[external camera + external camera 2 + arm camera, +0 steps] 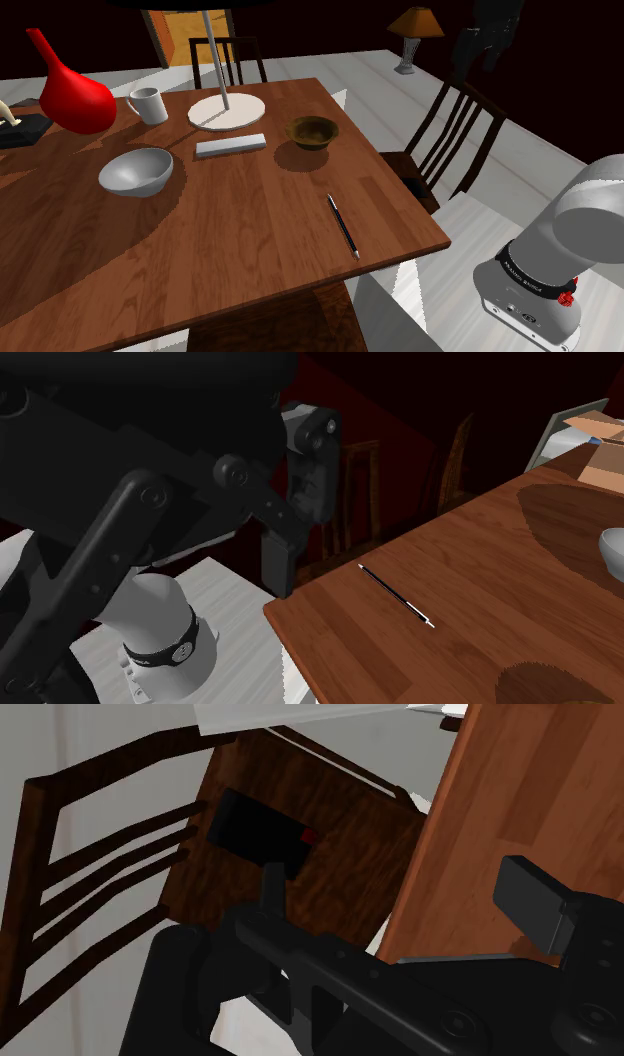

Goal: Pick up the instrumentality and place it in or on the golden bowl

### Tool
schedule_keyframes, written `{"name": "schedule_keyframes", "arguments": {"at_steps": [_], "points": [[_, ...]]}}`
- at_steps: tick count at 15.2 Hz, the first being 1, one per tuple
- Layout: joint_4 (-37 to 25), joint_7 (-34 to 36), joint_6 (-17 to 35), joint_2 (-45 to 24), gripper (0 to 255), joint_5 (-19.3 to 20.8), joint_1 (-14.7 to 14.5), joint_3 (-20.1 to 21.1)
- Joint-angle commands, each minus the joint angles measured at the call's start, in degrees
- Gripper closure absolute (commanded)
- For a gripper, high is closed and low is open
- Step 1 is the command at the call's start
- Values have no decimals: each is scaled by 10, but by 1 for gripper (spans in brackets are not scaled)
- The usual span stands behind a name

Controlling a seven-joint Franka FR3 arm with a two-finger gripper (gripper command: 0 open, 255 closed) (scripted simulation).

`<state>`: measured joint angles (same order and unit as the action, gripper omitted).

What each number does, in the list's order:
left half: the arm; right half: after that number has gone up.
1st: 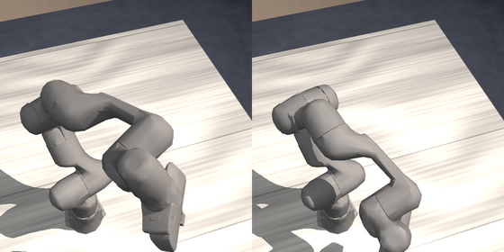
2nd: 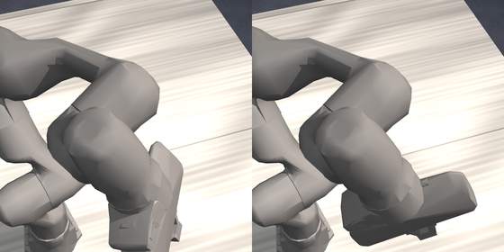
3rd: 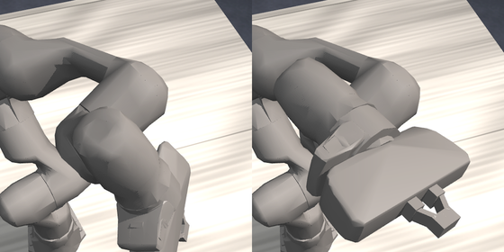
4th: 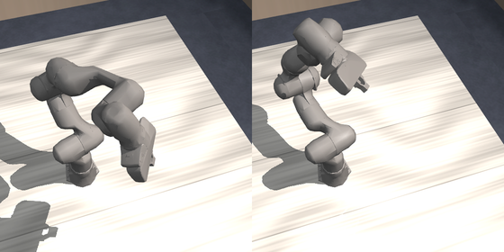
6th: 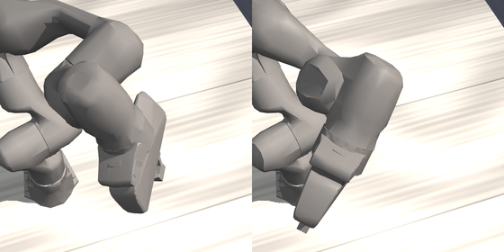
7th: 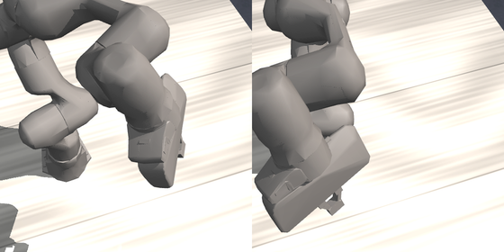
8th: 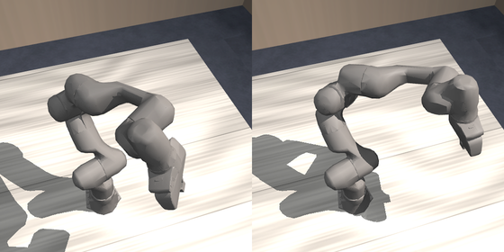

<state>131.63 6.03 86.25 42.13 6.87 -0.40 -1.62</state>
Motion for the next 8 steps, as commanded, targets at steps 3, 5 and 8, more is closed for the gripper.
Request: {"name": "schedule_keyframes", "arguments": {"at_steps": [3,5,8], "points": [[24,33,23,2,0,-17,-5,20],[46,65,47,0,0,-33,-11,40],[72,113,85,-10,0,-58,-20,71]]}}
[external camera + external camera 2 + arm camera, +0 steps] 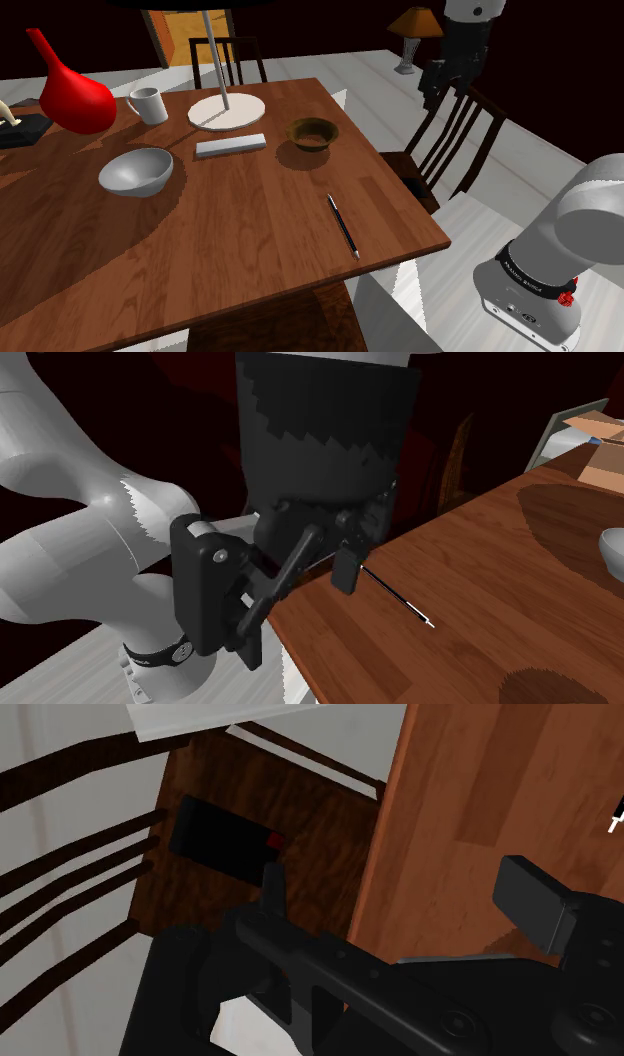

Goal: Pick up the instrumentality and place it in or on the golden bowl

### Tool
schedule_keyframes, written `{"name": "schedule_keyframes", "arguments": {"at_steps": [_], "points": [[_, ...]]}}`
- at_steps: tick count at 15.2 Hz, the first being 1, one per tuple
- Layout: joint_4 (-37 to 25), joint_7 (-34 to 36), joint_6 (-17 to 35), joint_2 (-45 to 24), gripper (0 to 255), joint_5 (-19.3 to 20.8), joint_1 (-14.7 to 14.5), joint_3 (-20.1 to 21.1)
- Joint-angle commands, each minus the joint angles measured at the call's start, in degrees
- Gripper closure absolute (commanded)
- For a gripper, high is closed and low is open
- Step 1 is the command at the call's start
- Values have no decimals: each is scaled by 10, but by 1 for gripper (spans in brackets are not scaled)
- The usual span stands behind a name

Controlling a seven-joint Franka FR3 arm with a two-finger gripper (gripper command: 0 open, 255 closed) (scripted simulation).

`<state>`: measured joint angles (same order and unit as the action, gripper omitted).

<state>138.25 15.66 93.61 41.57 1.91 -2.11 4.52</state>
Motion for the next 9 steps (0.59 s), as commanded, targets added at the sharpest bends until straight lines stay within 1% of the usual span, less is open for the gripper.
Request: {"name": "schedule_keyframes", "arguments": {"at_steps": [1,5,9], "points": [[13,32,25,-9,0,-16,-6,21],[34,95,81,-40,0,-46,-17,64],[41,158,141,-86,0,-69,-26,109]]}}
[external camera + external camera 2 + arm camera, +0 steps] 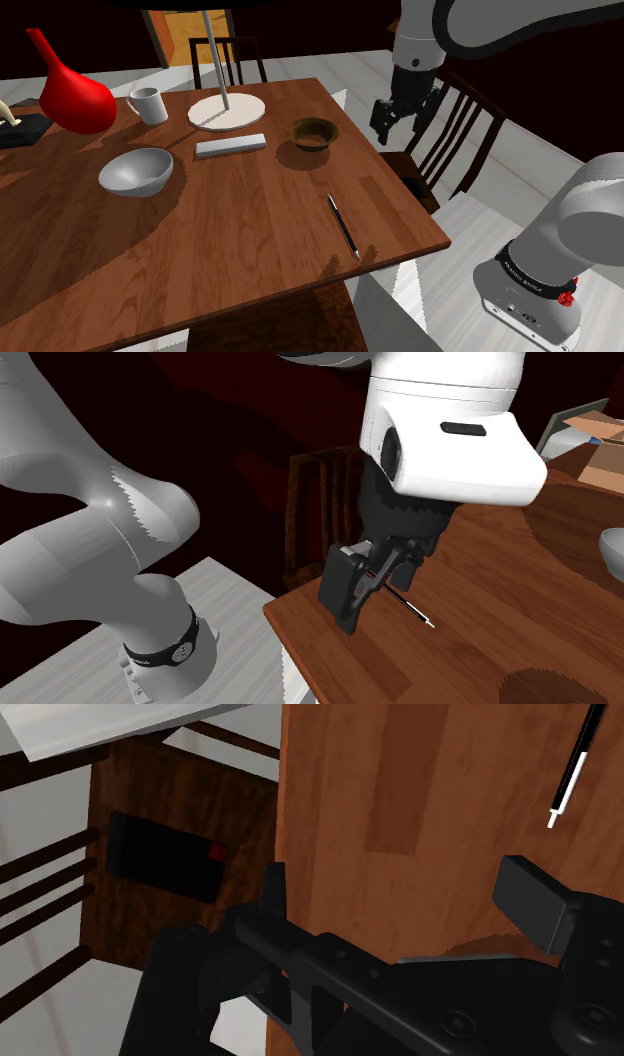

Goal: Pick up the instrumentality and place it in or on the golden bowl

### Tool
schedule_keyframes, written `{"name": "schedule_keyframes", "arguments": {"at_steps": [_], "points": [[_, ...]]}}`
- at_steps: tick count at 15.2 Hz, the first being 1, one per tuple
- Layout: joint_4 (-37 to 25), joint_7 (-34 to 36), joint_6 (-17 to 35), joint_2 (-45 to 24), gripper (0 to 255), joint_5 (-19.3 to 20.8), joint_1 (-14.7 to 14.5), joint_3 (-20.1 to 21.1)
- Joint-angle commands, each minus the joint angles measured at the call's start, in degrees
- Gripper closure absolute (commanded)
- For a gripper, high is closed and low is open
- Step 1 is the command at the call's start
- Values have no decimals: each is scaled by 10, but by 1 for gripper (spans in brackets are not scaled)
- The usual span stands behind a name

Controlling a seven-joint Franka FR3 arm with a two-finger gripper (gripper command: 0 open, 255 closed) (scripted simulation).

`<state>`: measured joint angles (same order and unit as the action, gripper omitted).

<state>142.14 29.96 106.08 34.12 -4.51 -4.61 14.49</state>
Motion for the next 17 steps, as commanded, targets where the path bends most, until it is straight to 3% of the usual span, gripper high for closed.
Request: {"name": "schedule_keyframes", "arguments": {"at_steps": [1,8,14,17], "points": [[2,31,31,-25,0,-9,-3,21],[-25,149,135,-145,0,-12,-4,100],[-78,263,206,-268,0,36,3,156],[-67,270,230,-283,0,44,3,158]]}}
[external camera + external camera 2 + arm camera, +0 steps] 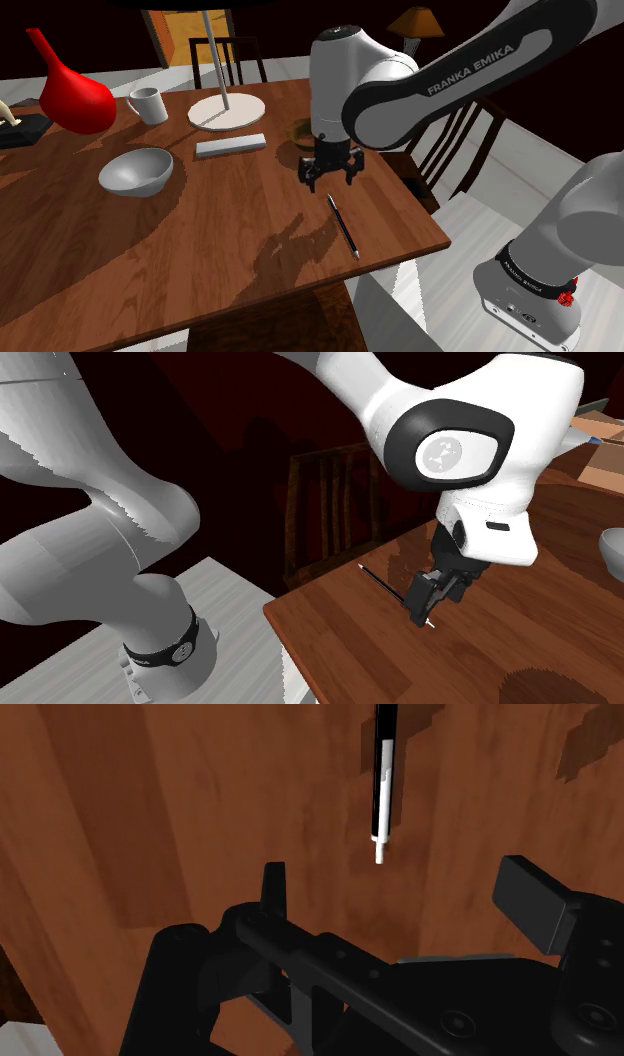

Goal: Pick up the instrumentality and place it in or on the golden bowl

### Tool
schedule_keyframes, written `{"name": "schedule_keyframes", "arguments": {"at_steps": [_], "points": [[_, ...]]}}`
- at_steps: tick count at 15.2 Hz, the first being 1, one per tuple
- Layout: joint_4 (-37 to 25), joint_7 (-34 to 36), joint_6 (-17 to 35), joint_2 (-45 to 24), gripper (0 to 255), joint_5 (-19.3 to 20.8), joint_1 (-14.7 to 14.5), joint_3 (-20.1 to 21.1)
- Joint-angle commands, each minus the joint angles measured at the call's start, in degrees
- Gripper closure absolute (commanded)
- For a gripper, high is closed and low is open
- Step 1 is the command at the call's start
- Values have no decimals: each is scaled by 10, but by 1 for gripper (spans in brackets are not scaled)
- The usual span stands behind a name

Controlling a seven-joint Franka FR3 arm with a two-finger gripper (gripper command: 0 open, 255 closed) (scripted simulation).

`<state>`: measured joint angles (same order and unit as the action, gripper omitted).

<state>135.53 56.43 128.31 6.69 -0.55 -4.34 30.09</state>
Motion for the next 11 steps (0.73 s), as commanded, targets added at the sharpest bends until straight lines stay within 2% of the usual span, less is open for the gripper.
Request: {"name": "schedule_keyframes", "arguments": {"at_steps": [1,5,11], "points": [[3,8,15,-14,0,8,1,2],[15,18,44,-33,0,22,3,4],[15,18,44,-33,0,22,3,4]]}}
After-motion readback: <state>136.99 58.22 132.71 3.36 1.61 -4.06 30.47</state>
